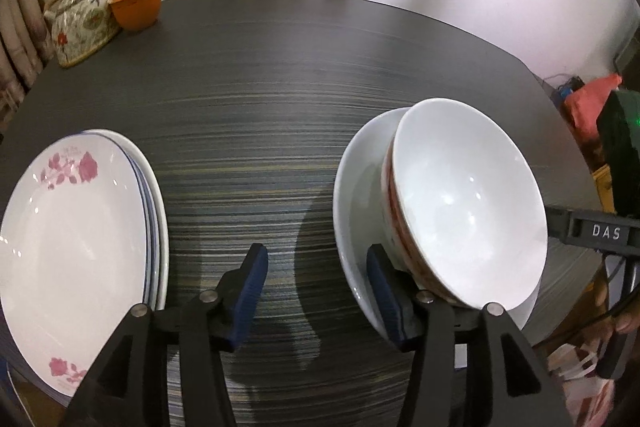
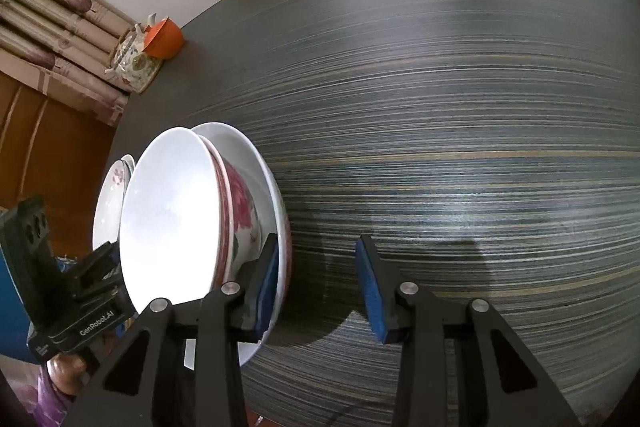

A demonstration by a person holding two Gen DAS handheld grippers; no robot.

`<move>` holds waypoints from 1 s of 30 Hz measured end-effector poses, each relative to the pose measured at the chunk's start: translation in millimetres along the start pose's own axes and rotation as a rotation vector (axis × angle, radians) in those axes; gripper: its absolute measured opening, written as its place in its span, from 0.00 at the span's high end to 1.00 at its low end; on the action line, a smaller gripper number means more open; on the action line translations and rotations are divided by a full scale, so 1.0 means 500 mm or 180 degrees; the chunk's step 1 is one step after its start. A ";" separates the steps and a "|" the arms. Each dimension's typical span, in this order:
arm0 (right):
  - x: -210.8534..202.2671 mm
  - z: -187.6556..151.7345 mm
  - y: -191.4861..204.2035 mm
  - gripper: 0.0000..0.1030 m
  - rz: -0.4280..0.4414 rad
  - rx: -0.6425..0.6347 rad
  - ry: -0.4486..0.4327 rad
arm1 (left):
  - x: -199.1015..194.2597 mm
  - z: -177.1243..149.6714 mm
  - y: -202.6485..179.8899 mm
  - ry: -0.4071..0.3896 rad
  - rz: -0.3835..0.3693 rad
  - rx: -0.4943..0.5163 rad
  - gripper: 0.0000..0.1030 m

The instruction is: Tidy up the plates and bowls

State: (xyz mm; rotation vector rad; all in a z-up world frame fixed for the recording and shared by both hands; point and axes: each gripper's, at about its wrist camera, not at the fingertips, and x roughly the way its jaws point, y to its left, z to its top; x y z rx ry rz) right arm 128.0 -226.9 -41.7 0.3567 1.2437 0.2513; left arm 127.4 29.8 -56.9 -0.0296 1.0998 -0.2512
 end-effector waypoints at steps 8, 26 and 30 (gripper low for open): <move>0.004 0.003 0.004 0.66 0.0026 -0.0047 0.0043 | -0.002 -0.004 -0.016 0.0008 0.0026 0.0115 0.49; 0.013 0.002 0.026 0.92 0.0246 -0.0118 0.0090 | 0.015 0.001 -0.064 0.0080 -0.0067 0.0327 0.79; 0.016 0.005 0.012 0.82 0.0279 -0.0041 0.0107 | 0.013 -0.001 -0.070 0.0059 -0.0012 0.0384 0.77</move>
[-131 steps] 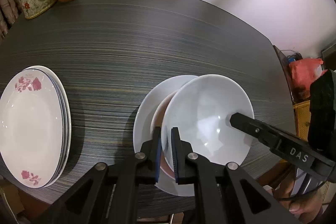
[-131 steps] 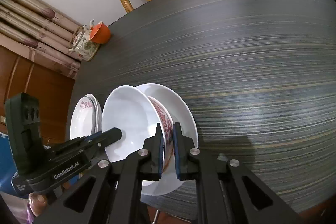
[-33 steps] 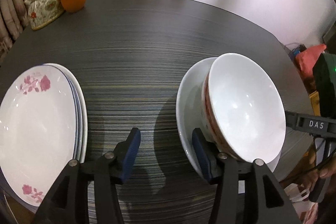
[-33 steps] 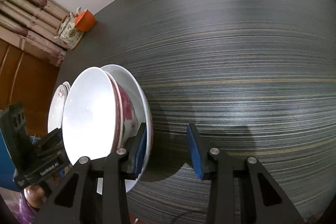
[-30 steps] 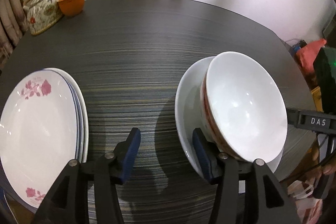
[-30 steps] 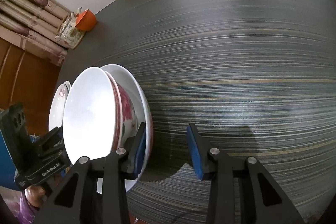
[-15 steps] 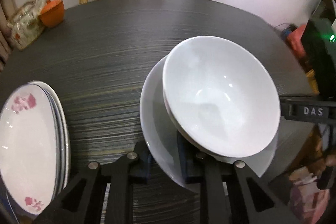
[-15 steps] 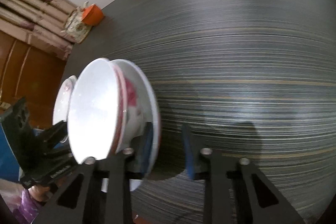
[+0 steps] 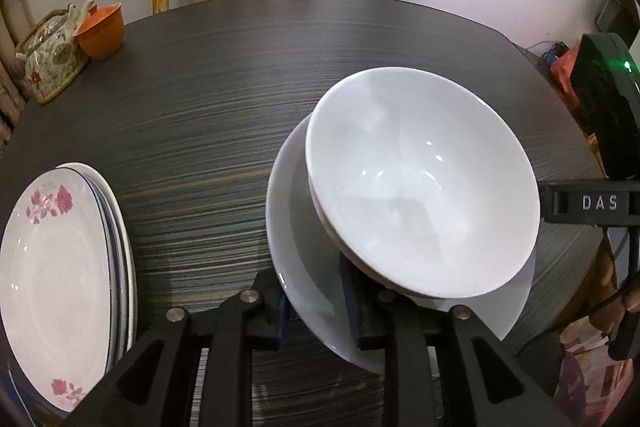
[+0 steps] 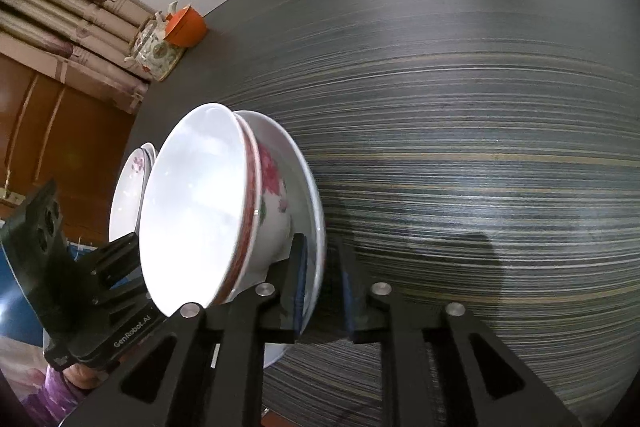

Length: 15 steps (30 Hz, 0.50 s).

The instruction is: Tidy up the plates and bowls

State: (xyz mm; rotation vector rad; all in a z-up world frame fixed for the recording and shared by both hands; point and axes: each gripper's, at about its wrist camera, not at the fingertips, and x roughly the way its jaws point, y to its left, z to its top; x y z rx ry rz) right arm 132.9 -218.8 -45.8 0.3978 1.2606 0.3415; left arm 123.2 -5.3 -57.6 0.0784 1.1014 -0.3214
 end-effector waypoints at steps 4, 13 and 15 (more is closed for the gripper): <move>0.001 0.002 -0.003 0.81 0.0009 0.0018 -0.0004 | 0.000 0.000 -0.003 0.0000 0.0031 0.0024 0.76; -0.001 -0.005 -0.008 0.75 -0.0020 0.0015 -0.0051 | -0.005 -0.008 -0.011 0.0010 0.0226 0.0013 0.58; 0.002 -0.006 -0.011 0.67 -0.0028 0.0045 -0.0038 | -0.005 -0.009 -0.006 0.0027 0.0238 -0.0033 0.52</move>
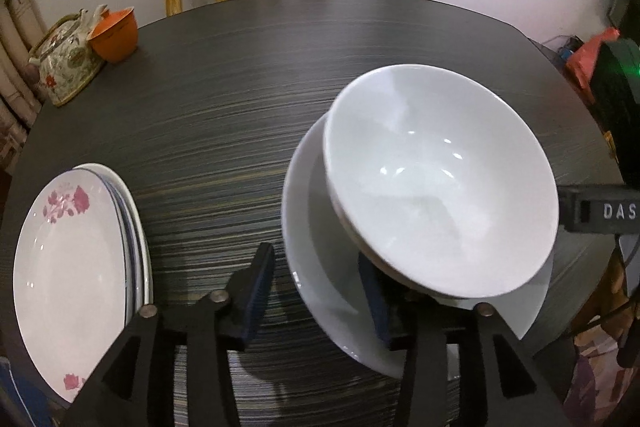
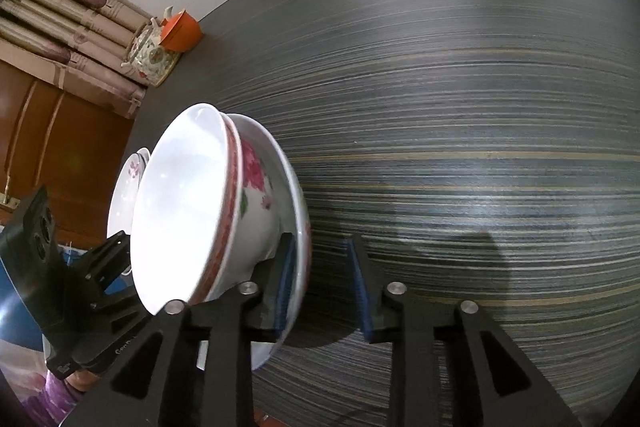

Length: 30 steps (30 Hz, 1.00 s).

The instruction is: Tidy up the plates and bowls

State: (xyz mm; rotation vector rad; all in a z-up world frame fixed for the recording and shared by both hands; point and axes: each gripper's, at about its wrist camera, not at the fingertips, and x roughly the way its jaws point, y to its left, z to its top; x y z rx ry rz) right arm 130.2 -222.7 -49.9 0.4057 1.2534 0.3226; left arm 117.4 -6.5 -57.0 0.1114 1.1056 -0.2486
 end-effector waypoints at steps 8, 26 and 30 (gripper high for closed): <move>0.000 -0.004 -0.003 0.59 -0.0051 -0.0027 -0.0021 | 0.000 -0.002 0.006 0.0027 0.0091 -0.0041 0.38; -0.005 -0.006 0.005 0.50 -0.0219 -0.0300 -0.0102 | 0.014 0.003 0.013 -0.0025 0.0308 -0.0020 0.18; 0.000 -0.005 0.006 0.63 -0.0105 -0.0269 -0.0045 | 0.024 0.006 0.034 0.0115 0.0047 -0.0206 0.18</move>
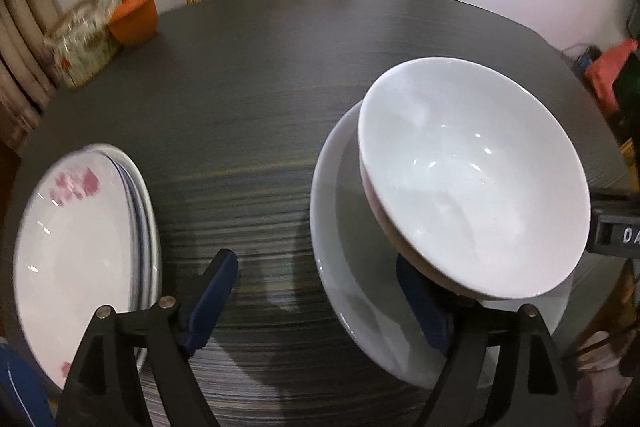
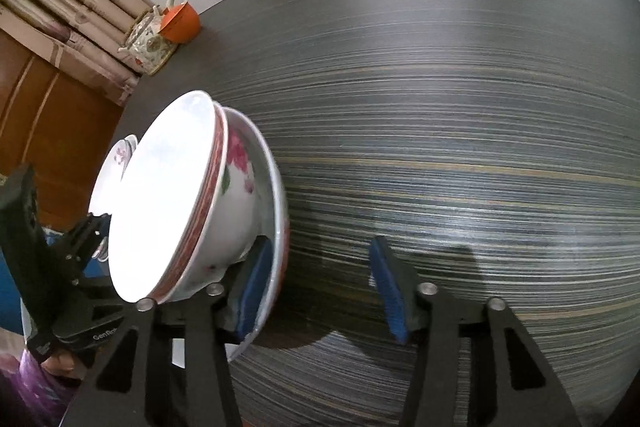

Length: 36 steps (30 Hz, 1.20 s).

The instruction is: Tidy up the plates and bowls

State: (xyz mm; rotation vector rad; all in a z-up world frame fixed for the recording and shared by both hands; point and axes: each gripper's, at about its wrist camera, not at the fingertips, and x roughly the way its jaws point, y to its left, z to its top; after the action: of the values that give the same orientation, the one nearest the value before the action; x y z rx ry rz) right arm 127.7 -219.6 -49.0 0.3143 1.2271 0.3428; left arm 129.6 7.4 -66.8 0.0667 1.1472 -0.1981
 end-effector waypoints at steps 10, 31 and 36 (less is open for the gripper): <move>0.019 0.004 0.027 0.82 0.0113 -0.0140 0.0165 | 0.018 0.004 0.020 0.0079 -0.0242 -0.0203 0.18; 0.016 -0.010 0.022 0.90 0.0259 -0.0020 0.0137 | 0.009 -0.003 -0.016 0.0075 -0.0831 -0.0237 0.82; 0.018 -0.012 0.015 0.89 0.0357 0.0021 0.0145 | 0.016 0.015 -0.018 0.0147 -0.0805 -0.0122 0.79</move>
State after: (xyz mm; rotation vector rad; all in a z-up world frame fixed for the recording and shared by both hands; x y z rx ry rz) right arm 123.9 -208.7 -55.5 0.3837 1.2583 0.4449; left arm 137.8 -3.4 -70.4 -0.1089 1.2039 -0.4005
